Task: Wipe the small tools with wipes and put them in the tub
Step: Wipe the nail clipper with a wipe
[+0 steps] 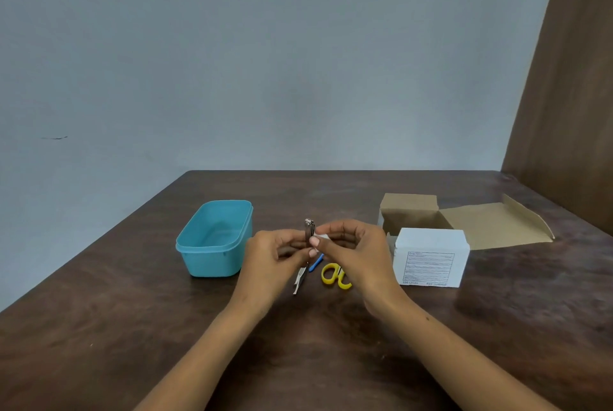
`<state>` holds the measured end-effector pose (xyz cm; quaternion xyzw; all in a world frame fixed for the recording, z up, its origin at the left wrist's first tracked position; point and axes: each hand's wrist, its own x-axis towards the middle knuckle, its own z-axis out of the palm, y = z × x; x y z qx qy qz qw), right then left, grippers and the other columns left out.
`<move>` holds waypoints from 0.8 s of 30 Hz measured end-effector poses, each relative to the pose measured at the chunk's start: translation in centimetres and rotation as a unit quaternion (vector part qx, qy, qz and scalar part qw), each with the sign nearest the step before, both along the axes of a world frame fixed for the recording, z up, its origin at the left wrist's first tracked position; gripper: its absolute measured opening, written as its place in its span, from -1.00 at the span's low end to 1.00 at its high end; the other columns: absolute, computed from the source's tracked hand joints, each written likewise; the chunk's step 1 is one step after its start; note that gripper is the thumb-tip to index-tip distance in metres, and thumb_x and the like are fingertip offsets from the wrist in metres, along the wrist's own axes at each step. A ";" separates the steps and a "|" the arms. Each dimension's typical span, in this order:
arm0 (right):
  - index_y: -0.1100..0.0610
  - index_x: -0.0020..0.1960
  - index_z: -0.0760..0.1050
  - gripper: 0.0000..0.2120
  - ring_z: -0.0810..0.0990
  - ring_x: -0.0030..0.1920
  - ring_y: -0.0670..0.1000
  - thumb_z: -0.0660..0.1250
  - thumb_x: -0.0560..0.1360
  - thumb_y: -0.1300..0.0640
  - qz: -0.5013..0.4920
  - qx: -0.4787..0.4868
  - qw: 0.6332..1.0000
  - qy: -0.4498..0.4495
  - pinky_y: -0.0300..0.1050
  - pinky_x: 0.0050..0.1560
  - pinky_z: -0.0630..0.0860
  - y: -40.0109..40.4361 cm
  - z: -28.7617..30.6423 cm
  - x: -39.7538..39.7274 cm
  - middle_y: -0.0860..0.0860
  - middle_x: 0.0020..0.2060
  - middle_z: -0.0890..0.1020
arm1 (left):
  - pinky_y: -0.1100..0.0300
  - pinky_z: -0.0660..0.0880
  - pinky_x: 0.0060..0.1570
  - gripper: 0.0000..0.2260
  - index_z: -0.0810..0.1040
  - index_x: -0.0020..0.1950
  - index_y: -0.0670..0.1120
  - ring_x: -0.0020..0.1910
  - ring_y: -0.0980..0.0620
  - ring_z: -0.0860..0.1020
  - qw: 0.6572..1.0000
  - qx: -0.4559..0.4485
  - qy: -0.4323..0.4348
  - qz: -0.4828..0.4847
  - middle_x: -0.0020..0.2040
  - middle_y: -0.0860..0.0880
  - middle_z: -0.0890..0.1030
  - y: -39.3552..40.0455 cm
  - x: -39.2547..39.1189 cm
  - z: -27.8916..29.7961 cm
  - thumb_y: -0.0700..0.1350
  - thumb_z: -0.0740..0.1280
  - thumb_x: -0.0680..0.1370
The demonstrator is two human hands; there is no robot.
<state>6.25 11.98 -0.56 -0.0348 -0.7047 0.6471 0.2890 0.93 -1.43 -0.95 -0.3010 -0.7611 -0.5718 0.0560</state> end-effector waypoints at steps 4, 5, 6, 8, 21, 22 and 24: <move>0.13 -0.18 0.65 -0.91 0.68 -0.22 -0.08 0.49 0.35 0.27 0.013 0.025 1.000 0.009 -0.29 -0.19 0.57 -0.2 0.3 0.3 0.00 -0.27 0.71 | 0.32 0.58 -0.11 -0.73 0.65 0.02 -0.03 -0.11 0.12 0.68 0.998 0.054 -0.035 -0.023 -0.17 0.10 0.71 -0.1 0.2 0.3 -0.35 0.41 0.44; 0.10 -0.17 0.65 -0.90 0.68 -0.21 -0.11 0.48 0.36 0.26 0.008 0.034 0.999 0.009 -0.28 -0.16 0.57 -0.2 0.4 0.3 -0.02 -0.27 0.71 | 0.29 0.59 -0.10 -0.73 0.64 0.01 -0.03 -0.11 0.08 0.69 0.995 0.076 -0.054 -0.031 -0.17 0.06 0.72 -0.1 0.3 0.4 -0.37 0.40 0.44; 0.07 -0.15 0.65 -0.89 0.67 -0.20 -0.13 0.47 0.37 0.26 -0.005 0.049 0.999 0.011 -0.28 -0.14 0.57 -0.2 0.4 0.3 -0.06 -0.25 0.70 | 0.25 0.60 -0.10 -0.74 0.64 0.01 -0.04 -0.11 0.03 0.69 0.992 0.096 -0.077 -0.041 -0.16 0.00 0.72 -0.1 0.4 0.5 -0.37 0.39 0.44; 0.02 -0.06 0.60 -0.79 0.65 -0.17 -0.18 0.46 0.38 0.27 -0.053 0.092 0.994 0.025 -0.28 -0.11 0.56 0.0 0.7 0.3 -0.11 -0.22 0.69 | 0.21 0.61 -0.16 -0.78 0.61 0.04 -0.12 -0.14 -0.05 0.70 0.981 0.132 -0.127 -0.065 -0.16 -0.12 0.72 -0.1 0.6 0.8 -0.36 0.39 0.45; 0.09 -0.03 0.66 -0.83 0.57 -0.16 -0.13 0.35 0.44 0.26 -0.052 0.393 0.910 0.125 -0.41 -0.19 0.45 0.8 0.4 -0.1 -0.02 -0.14 0.64 | 0.31 0.60 -0.26 -0.87 0.61 -0.03 -0.23 -0.18 0.03 0.70 0.943 0.127 -0.281 -0.127 -0.18 -0.13 0.71 -0.4 1.2 1.7 -0.27 0.27 0.56; 0.08 -0.03 0.66 -0.81 0.56 -0.16 -0.13 0.34 0.44 0.26 -0.044 0.409 0.904 0.114 -0.42 -0.18 0.44 0.9 0.4 -0.1 -0.02 -0.14 0.63 | 0.31 0.60 -0.26 -0.86 0.62 -0.03 -0.24 -0.18 0.04 0.70 0.943 0.128 -0.281 -0.122 -0.17 -0.13 0.71 -0.4 1.2 1.8 -0.27 0.26 0.57; 0.07 -0.03 0.66 -0.79 0.58 -0.16 -0.10 0.34 0.43 0.29 -0.028 0.425 0.900 0.089 -0.40 -0.17 0.45 1.2 0.4 -0.2 -0.01 -0.13 0.64 | 0.32 0.60 -0.25 -0.85 0.62 -0.03 -0.23 -0.16 0.03 0.70 0.945 0.124 -0.282 -0.113 -0.15 -0.14 0.72 -0.5 1.2 1.7 -0.27 0.25 0.57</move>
